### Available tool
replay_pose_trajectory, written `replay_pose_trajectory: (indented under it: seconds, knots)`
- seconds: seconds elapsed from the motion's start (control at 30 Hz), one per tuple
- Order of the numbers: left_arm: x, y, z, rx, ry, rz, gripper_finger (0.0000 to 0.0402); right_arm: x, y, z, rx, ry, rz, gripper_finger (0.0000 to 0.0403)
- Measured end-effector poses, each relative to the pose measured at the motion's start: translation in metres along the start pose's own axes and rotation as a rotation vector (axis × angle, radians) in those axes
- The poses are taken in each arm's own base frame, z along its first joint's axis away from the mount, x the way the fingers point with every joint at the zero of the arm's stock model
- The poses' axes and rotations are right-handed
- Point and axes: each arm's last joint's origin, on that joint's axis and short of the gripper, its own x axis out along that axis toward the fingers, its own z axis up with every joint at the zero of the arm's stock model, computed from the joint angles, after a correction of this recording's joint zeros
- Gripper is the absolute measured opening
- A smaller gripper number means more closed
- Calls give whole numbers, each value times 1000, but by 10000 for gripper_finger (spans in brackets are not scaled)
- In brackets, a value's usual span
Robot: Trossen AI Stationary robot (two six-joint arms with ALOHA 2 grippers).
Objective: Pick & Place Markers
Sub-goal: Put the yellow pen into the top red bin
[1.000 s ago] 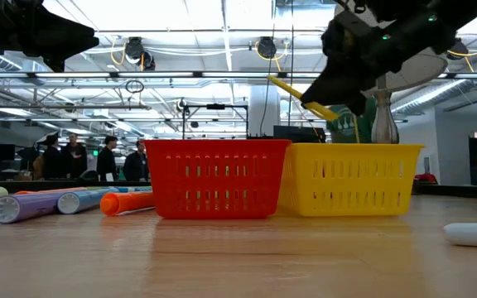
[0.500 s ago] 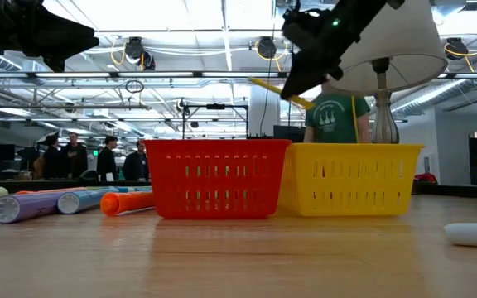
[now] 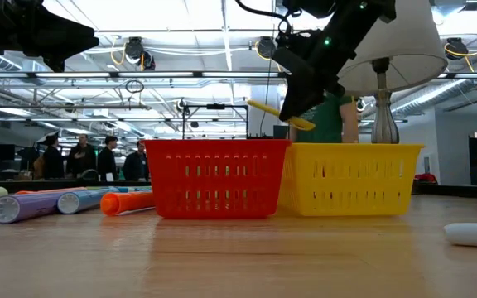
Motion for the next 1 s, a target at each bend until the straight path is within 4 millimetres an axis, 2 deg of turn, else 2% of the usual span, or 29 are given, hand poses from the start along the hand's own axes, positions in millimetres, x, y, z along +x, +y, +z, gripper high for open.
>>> replay_pose_trajectory:
  seconds: [0.23, 0.5, 0.73, 0.87, 1.0]
  knots:
    - [0, 0, 0, 0, 0, 0, 134, -4, 7, -5, 32, 11, 15, 36]
    - [0, 0, 0, 0, 0, 0, 134, -3, 5, -9, 50, 43, -5, 36]
    - [0, 0, 0, 0, 0, 0, 134, 4, 2, -21, 62, 59, -6, 36]
    - [0, 0, 0, 0, 0, 0, 134, 11, 3, -30, 86, 68, 65, 36]
    - [0, 0, 0, 0, 0, 0, 134, 12, 3, -32, 92, 58, 79, 36]
